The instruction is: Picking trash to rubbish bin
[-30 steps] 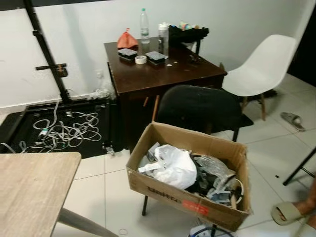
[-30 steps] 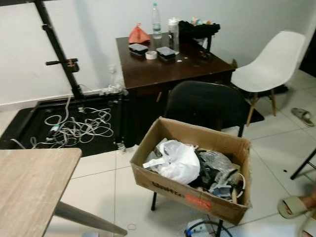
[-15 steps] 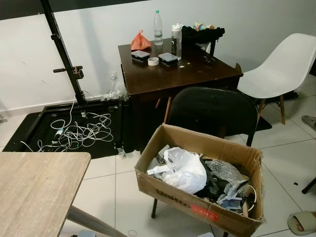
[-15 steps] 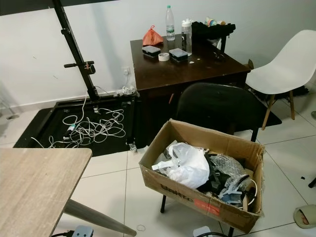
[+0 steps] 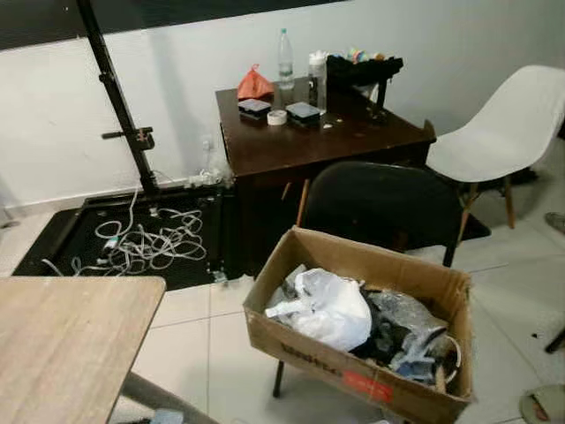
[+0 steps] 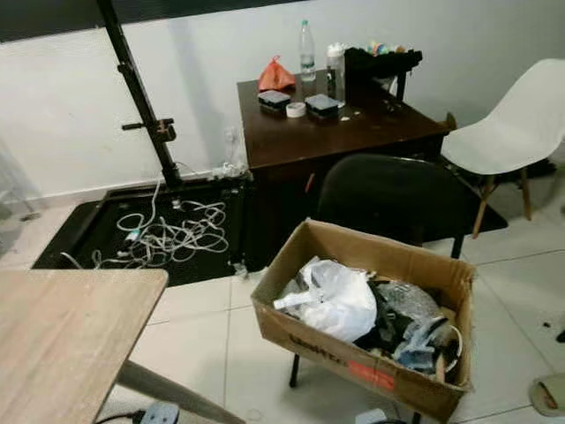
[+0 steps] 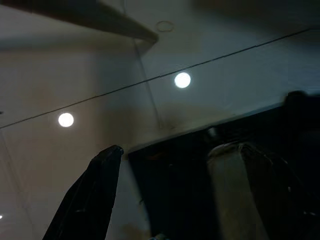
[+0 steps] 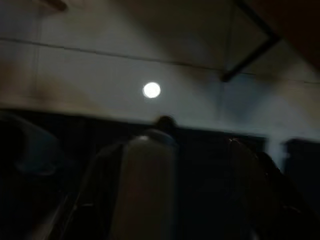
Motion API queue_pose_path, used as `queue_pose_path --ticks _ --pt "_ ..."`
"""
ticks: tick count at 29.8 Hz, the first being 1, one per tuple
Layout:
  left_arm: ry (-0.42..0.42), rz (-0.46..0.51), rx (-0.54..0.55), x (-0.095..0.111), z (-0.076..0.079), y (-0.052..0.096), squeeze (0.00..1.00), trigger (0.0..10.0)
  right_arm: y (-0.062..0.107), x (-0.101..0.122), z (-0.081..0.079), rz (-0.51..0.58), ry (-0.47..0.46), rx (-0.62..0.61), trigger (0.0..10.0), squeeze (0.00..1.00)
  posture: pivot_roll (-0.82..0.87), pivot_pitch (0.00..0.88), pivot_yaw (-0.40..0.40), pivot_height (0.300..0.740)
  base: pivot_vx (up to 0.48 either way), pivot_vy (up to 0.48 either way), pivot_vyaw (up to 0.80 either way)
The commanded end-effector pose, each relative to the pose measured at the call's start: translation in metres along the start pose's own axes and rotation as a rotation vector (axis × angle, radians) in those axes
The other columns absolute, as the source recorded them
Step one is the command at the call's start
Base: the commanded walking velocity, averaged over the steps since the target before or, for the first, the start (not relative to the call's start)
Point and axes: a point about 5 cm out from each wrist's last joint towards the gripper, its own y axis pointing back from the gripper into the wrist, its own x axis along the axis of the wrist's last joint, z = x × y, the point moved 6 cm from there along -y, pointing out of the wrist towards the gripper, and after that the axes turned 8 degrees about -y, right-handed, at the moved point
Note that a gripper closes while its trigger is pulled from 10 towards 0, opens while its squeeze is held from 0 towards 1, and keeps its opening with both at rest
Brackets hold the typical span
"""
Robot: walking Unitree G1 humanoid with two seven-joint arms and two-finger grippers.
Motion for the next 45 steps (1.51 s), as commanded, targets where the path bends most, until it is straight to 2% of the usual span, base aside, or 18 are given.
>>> queue_pose_path --ticks 1,2,4,5,7,12,17,19,20,22,28,34,39,45 --pt "0.034 -0.016 0.004 -0.008 0.004 0.000 0.00 10.0 0.002 -0.024 -0.005 -0.073 0.054 0.024 10.0 0.00 -0.18 0.064 0.033 0.740 0.000 0.000 0.00" --pt "0.069 -0.016 0.010 -0.011 0.006 0.000 0.00 10.0 0.002 -0.025 -0.002 -0.077 0.081 0.027 10.0 0.00 -0.17 0.058 -0.012 0.740 0.000 0.000 0.00" --pt "0.110 -0.017 0.016 -0.013 0.009 0.000 0.00 10.0 0.003 -0.025 0.003 -0.081 0.119 0.029 10.0 0.00 -0.16 0.056 -0.041 0.740 0.000 0.000 0.00" --pt "0.110 -0.017 0.016 -0.013 0.009 0.000 0.00 10.0 0.003 -0.025 0.003 -0.081 0.119 0.029 10.0 0.00 -0.16 0.056 -0.041 0.740 0.000 0.000 0.00" --pt "0.129 -0.021 0.007 -0.017 0.017 -0.001 0.00 10.0 0.004 -0.022 0.014 -0.084 0.173 0.018 10.0 0.00 -0.14 0.049 -0.054 0.740 0.000 0.000 0.00" --pt "0.122 -0.021 -0.017 -0.018 0.029 -0.002 0.00 10.0 0.003 -0.012 0.024 -0.073 0.193 -0.005 10.0 0.00 -0.13 0.043 -0.054 0.740 0.000 0.000 0.00" --pt "0.138 -0.025 -0.013 -0.019 0.026 -0.001 0.00 10.0 0.001 0.006 0.019 -0.035 0.203 0.004 10.0 0.00 -0.13 0.026 -0.039 0.740 0.000 0.000 0.00" --pt "0.131 -0.024 -0.017 -0.018 0.024 -0.001 0.00 10.0 0.000 0.011 0.008 -0.020 0.211 0.024 10.0 0.00 -0.12 0.019 -0.027 0.740 0.000 0.000 0.00" --pt "0.104 -0.022 -0.026 -0.016 0.024 -0.001 0.00 10.0 -0.001 0.009 -0.003 -0.021 0.214 0.045 10.0 0.00 -0.12 0.016 -0.014 0.740 0.000 0.000 0.00" --pt "0.093 -0.023 -0.032 -0.015 0.025 -0.002 0.00 10.0 -0.001 0.006 -0.007 -0.027 0.216 0.053 10.0 0.00 -0.12 0.018 -0.011 0.740 -0.244 0.000 0.00" --pt "0.064 -0.028 -0.038 -0.016 0.026 -0.001 0.00 10.0 0.000 -0.007 -0.009 -0.053 0.206 0.058 10.0 0.00 -0.12 0.021 0.001 0.740 -0.262 0.000 0.00" --pt "0.068 -0.030 -0.032 -0.017 0.023 -0.001 0.00 10.0 0.003 -0.027 -0.003 -0.099 0.202 0.047 10.0 0.00 -0.11 0.024 0.001 0.740 -0.284 0.000 0.00" --pt "0.071 -0.030 -0.030 -0.018 0.023 -0.001 0.00 10.0 0.002 -0.026 -0.002 -0.099 0.202 0.045 10.0 0.00 -0.11 0.025 0.002 0.740 -0.300 0.000 0.00" --pt "0.065 -0.035 -0.031 -0.020 0.022 0.000 0.00 10.0 0.001 -0.014 -0.005 -0.071 0.195 0.048 10.0 0.00 -0.11 0.028 0.013 0.740 -0.301 0.000 0.00"
